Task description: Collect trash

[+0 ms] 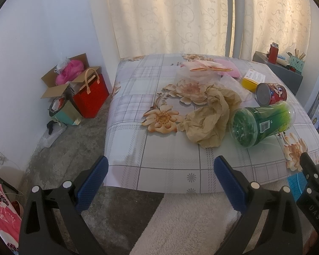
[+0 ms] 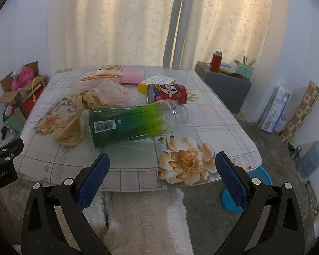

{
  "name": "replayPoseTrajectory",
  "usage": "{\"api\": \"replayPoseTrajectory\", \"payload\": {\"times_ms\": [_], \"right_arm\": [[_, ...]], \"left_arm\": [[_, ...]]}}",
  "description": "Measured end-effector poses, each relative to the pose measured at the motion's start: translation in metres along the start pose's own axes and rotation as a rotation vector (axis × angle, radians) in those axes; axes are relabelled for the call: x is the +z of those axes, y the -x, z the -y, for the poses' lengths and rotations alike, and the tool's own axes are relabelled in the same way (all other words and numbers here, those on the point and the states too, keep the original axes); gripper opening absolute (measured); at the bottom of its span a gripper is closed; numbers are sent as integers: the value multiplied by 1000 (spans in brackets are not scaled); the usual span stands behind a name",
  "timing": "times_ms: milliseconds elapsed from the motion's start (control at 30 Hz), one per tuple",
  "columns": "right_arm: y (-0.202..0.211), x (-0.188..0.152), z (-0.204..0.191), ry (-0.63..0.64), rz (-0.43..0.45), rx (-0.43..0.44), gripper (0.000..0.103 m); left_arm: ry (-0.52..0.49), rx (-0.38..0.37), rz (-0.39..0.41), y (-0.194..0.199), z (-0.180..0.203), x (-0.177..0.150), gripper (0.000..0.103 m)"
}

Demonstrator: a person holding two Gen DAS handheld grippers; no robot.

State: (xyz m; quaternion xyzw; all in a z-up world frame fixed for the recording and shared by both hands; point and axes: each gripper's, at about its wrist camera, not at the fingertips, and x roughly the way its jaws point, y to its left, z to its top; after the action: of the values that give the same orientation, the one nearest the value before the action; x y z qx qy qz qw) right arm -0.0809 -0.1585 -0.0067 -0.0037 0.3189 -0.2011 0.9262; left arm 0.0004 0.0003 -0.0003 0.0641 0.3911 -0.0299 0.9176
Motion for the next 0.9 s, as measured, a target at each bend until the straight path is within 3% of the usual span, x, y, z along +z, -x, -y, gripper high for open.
{"api": "replayPoseTrajectory", "payload": {"times_ms": [900], "right_arm": [[0, 0, -1, 2, 2, -2, 95]], "left_arm": [[-4, 3, 1, 0, -3, 5, 97]]}}
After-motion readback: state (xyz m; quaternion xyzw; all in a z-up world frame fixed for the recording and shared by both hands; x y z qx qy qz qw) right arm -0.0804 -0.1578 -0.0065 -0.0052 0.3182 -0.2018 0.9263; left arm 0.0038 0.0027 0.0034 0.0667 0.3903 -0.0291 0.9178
